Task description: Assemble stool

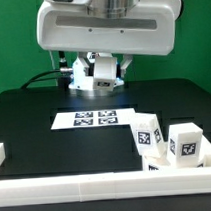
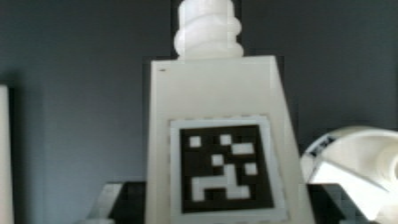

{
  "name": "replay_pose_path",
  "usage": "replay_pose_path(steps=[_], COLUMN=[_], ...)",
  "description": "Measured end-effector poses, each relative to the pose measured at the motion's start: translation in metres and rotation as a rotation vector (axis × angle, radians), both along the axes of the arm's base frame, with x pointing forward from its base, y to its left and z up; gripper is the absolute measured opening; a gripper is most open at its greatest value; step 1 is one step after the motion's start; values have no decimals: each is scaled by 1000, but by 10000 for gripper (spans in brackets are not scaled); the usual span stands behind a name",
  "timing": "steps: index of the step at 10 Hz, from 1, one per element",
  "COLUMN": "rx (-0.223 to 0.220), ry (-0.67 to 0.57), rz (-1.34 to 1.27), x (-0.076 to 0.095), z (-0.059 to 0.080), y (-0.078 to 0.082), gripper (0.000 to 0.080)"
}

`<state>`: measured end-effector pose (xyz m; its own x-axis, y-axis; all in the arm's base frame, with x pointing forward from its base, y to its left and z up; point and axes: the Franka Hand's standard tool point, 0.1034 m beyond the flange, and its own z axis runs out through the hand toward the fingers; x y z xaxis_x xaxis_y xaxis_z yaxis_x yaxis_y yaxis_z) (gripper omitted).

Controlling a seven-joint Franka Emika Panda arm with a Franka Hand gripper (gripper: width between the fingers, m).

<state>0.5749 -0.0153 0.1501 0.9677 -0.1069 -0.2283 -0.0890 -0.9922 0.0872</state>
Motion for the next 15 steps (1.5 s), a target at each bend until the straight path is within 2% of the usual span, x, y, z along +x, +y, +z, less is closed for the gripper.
replay_pose_path(steps=[1, 2, 3, 5, 7, 9, 10, 13, 14, 15], rx=[3, 7, 7, 16, 38, 62, 59, 64, 81, 102], ry=[-108, -146, -238, -354, -505, -635, -608, -644, -753, -840], rz=[10, 13, 15, -1, -11, -25, -12, -7, 1, 6], x=[6, 1, 9, 8, 14, 23, 20, 24, 31, 32], z=[-1, -2, -1, 6, 20, 24, 20, 23, 30, 30], y=[2, 4, 7, 31, 54, 80, 76, 79, 92, 110], gripper=[338, 338, 338, 338, 338, 338, 338, 338, 338, 338])
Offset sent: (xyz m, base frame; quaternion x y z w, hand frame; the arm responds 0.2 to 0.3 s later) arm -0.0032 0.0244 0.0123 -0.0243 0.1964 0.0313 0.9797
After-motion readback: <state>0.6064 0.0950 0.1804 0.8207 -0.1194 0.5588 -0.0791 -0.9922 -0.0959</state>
